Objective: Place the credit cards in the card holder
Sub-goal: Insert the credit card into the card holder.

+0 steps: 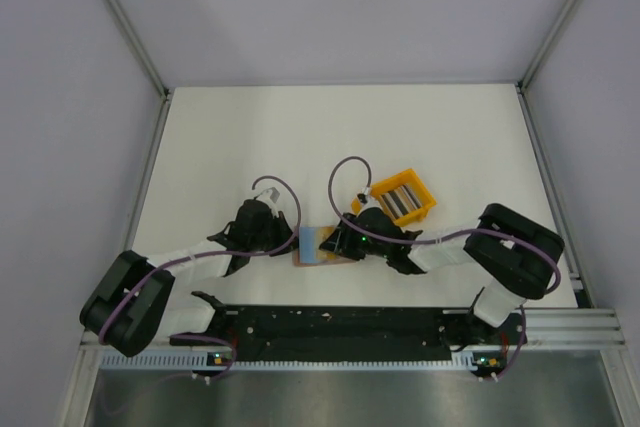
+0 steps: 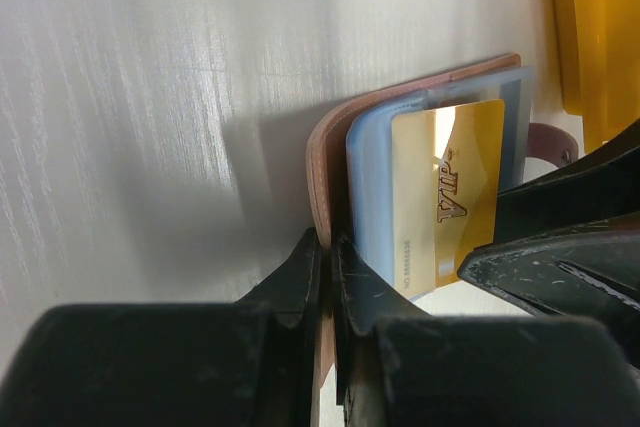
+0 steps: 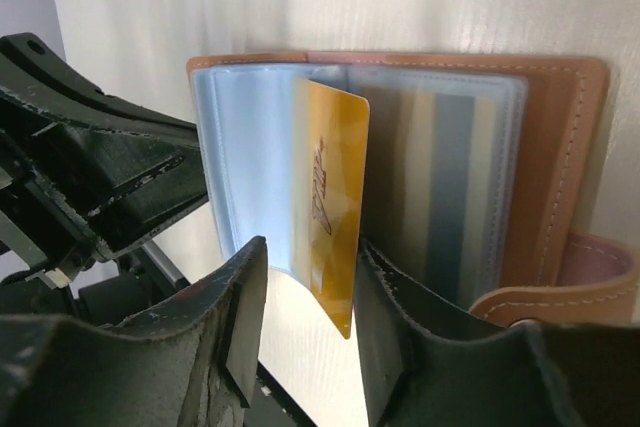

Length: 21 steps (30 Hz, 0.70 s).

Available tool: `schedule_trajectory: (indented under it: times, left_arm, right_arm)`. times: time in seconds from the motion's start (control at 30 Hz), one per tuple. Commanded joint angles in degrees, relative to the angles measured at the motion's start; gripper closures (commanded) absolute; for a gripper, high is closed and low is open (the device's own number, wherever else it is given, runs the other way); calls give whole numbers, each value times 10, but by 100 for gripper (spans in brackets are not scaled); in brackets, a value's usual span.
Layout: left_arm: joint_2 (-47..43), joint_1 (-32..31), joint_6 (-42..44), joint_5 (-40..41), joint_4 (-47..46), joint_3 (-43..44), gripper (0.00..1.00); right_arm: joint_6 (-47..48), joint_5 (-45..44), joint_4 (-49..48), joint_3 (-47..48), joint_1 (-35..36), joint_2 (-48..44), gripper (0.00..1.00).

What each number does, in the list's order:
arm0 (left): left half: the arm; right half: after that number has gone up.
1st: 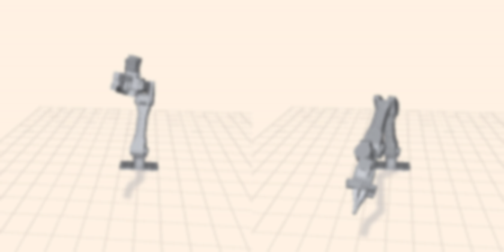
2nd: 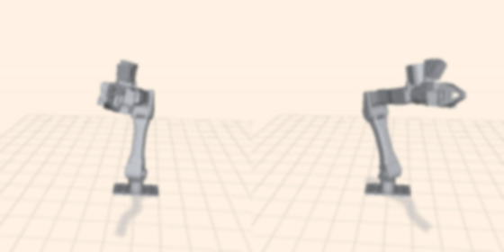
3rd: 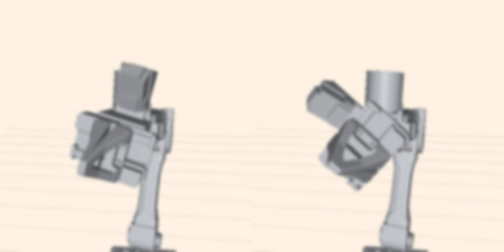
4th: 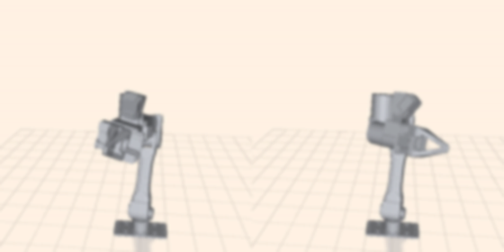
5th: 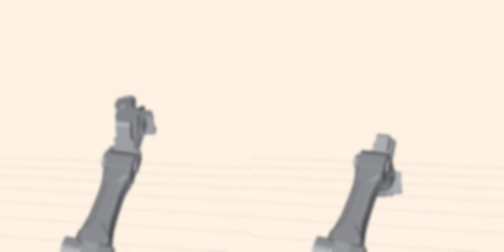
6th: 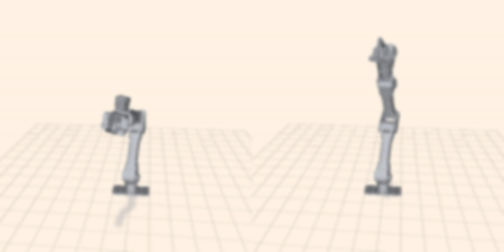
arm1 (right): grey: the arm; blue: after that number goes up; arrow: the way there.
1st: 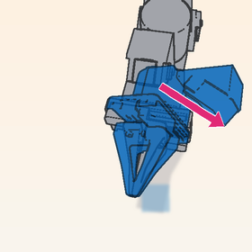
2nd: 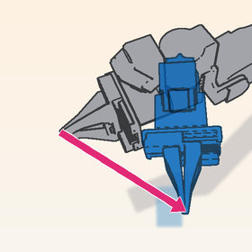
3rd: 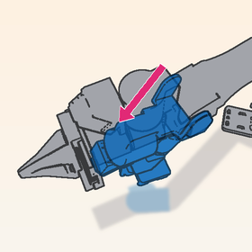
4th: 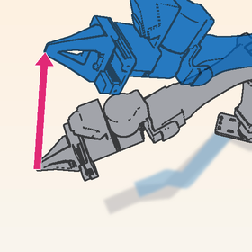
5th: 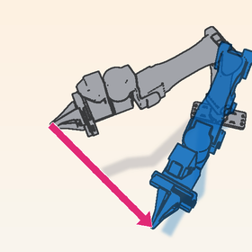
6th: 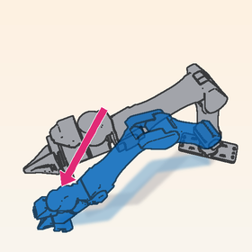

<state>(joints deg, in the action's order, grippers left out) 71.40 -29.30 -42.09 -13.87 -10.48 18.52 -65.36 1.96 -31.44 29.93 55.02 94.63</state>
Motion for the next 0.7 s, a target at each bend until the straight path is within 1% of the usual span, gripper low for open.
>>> schedule_trajectory:
  times: [0.0, 0.07, 0.2, 0.57, 0.67]
  left_arm:
    - [5, -1, 6, 14, 7, 5, 100]
    - [5, 0, 6, 14, 7, 6, 100]
    - [5, -1, 6, 14, 8, 7, 100]
    - [7, 0, 10, 14, 11, 10, 100]
    - [2, 0, 14, 18, 23, 16, 100]
  right_arm:
    - [69, -55, 119, 34, 7, -37, 57]
    - [82, -63, 141, 45, 7, -41, 54]
    - [97, -64, 162, 63, 8, -32, 53]
    - [132, -78, 218, 104, 9, -14, 53]
    - [137, -83, 221, 105, 9, -17, 57]
